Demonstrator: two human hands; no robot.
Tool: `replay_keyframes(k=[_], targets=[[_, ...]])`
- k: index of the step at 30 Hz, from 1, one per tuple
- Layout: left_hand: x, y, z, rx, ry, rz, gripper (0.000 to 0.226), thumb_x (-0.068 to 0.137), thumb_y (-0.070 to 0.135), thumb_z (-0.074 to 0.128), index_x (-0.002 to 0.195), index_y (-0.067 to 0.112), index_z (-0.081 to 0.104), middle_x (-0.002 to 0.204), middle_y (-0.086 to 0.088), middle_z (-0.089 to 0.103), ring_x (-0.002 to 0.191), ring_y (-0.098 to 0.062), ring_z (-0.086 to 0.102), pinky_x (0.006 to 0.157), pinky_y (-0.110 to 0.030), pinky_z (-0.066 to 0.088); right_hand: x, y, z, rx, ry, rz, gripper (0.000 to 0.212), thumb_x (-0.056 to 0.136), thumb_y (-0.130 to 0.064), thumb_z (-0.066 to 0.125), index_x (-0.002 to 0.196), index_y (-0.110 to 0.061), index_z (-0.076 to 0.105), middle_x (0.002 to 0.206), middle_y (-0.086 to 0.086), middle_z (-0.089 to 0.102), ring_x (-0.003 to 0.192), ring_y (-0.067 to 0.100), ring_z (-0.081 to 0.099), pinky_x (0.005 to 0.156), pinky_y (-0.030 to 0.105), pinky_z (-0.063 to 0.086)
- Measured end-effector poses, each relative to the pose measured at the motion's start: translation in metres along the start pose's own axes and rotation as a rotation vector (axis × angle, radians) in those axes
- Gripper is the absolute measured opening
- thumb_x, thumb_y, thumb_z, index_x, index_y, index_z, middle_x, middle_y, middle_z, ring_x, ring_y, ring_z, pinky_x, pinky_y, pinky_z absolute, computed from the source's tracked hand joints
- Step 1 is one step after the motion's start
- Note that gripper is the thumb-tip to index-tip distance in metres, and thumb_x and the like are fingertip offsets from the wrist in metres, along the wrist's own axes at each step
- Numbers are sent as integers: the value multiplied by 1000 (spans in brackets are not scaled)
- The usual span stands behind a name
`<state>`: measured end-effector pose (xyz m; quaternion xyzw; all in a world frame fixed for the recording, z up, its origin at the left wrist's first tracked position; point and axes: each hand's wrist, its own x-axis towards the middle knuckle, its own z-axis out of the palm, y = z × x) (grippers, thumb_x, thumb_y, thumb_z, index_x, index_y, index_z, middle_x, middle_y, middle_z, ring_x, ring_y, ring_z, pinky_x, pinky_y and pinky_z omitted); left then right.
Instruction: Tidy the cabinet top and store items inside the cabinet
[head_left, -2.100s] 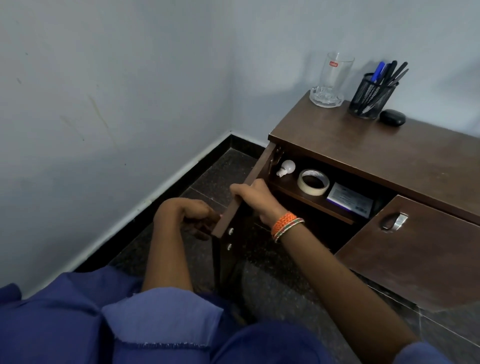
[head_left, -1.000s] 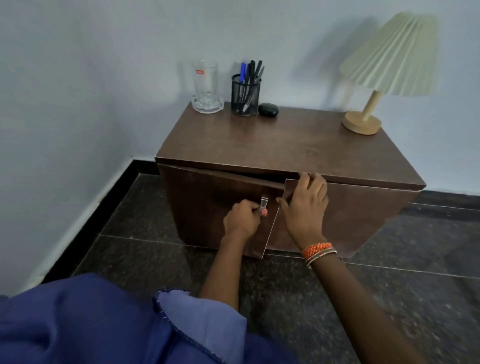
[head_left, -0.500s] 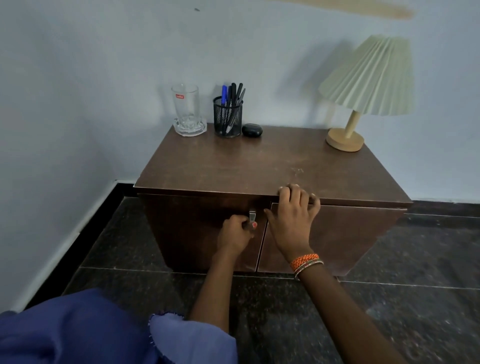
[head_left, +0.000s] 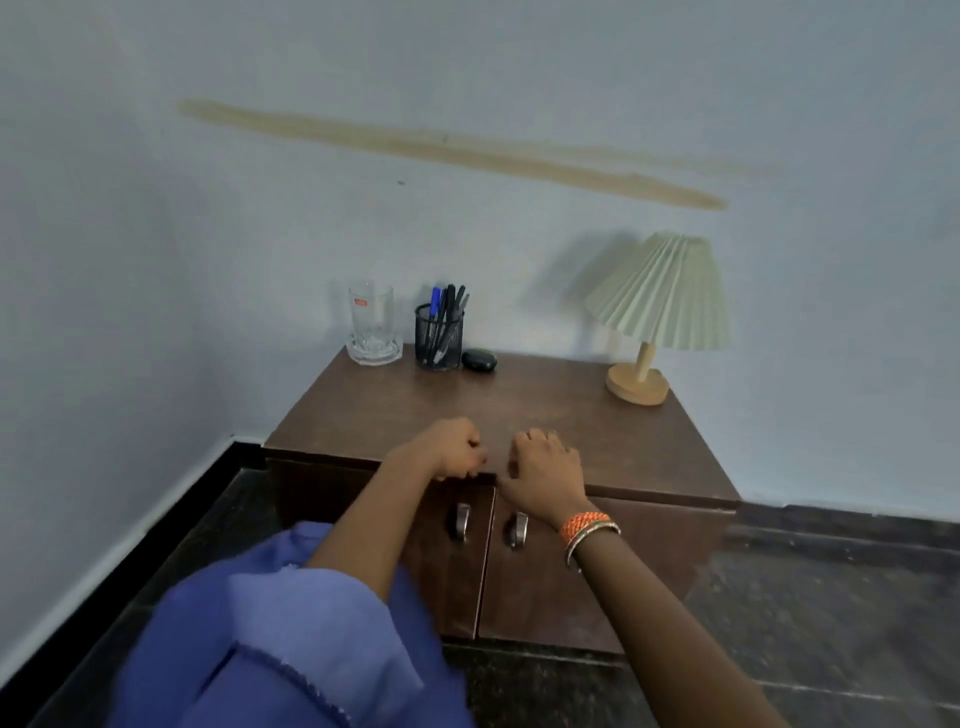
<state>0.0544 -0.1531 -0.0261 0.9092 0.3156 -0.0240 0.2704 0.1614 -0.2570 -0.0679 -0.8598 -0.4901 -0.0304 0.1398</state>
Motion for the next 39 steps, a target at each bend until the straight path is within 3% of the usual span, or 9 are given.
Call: replay_keyframes(k=[2,5,7,9,14,21,26,35,39], targets=[[5,9,-19,73,186,82,30,96,27,45,111,5,59,118,-18,62,107,-32,58,85,-32,45,22,-1,-18,66,-81,49,32,84,-35,51,109,-17,57,117,6,60,112,27,54,100,47,33],[16,18,-35,74,260,170,49,99,31,37,141,6,35,149,-15,35,137,-27,33,112,-37,29,53,-1,-32,19,49,45,40,91,-32,42,126,-13,50,132,8,54,124,25,48,110,49,25],[29,12,-39,165,307,211,60,101,35,29,150,9,9,159,-8,5,147,-21,2,118,-35,10,68,-3,-33,28,149,30,50,96,-32,36,141,-10,37,149,8,39,140,22,31,116,50,14],[45,-5,-41,261,363,229,62,101,40,24,150,12,-3,159,-5,-7,146,-18,-10,120,-36,6,81,-3,-30,44,174,11,55,98,-32,33,148,-9,27,156,8,27,146,20,19,118,49,8],[74,-61,-36,257,469,240,58,100,33,28,150,14,5,160,-3,1,147,-17,-4,120,-35,10,110,-3,-5,28,61,30,51,97,-30,38,146,-16,30,152,4,31,144,20,24,115,53,14],[98,-115,-26,148,389,247,58,94,34,25,149,15,20,158,-4,16,147,-16,8,118,-32,15,179,-16,17,4,-14,46,50,97,-25,42,145,-25,32,152,4,33,142,23,27,111,56,21],[111,-125,-19,36,391,261,64,88,39,24,148,17,24,157,-2,21,146,-15,12,118,-33,17,211,-17,27,-32,-77,-37,43,96,-18,42,138,-30,45,147,3,42,136,23,38,109,53,27],[111,-129,-17,-57,388,273,62,87,43,30,145,21,34,155,1,28,145,-11,18,115,-28,18,214,14,29,77,-66,-116,59,83,-1,43,139,-21,46,144,6,47,133,25,42,111,45,32],[110,-125,-17,-37,401,274,62,86,44,32,142,20,39,153,-2,32,143,-14,25,115,-29,21,217,19,24,40,-50,-176,62,78,-2,43,137,-22,46,143,4,48,130,25,45,108,45,33]])
